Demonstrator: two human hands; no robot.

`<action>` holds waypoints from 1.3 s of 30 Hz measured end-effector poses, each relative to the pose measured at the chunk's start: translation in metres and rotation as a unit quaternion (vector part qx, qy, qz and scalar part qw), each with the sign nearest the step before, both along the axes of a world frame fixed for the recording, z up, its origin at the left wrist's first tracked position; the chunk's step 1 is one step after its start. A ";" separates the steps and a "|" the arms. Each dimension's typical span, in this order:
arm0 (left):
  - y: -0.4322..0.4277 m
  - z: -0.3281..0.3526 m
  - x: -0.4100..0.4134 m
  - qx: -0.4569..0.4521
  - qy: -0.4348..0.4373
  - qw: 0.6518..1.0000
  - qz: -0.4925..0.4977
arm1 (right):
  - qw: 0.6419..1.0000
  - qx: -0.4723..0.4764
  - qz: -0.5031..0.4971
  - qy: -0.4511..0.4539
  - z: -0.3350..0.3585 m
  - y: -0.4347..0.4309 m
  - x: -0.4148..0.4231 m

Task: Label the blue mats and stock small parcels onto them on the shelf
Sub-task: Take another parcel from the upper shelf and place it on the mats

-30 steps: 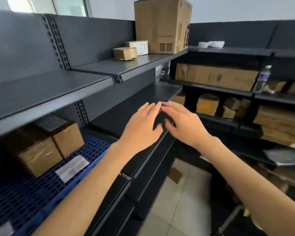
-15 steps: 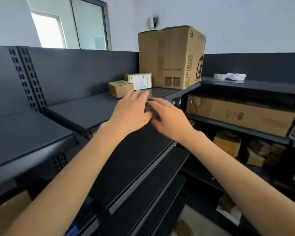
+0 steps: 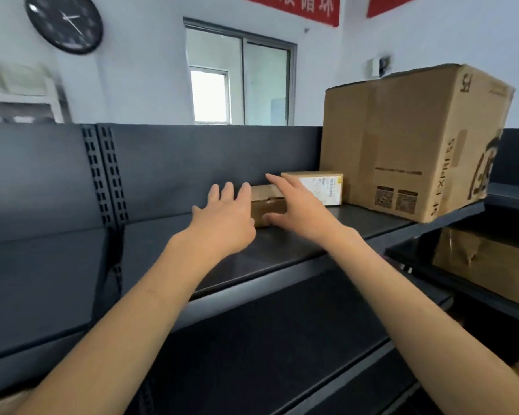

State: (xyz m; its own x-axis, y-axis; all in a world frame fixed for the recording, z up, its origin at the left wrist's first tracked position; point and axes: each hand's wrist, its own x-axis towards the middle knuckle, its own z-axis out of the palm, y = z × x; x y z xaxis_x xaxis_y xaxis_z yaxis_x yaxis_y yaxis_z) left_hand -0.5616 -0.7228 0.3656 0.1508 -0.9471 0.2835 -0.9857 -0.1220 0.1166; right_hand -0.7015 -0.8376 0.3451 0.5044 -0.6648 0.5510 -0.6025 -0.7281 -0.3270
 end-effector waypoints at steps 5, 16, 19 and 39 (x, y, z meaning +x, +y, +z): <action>-0.015 -0.006 0.010 0.040 0.036 0.996 0.067 | 0.991 0.069 0.046 0.103 0.000 -0.048 0.023; 0.033 -0.006 -0.009 -0.094 0.106 0.986 0.086 | 0.964 -0.052 0.257 0.055 -0.001 0.027 0.041; 0.103 -0.011 -0.007 -0.159 0.098 0.971 0.150 | 0.945 -0.071 0.319 0.011 -0.003 0.089 0.051; 0.547 -0.112 0.095 -0.182 0.029 0.916 0.356 | 0.834 0.014 0.550 0.045 -0.100 0.495 0.214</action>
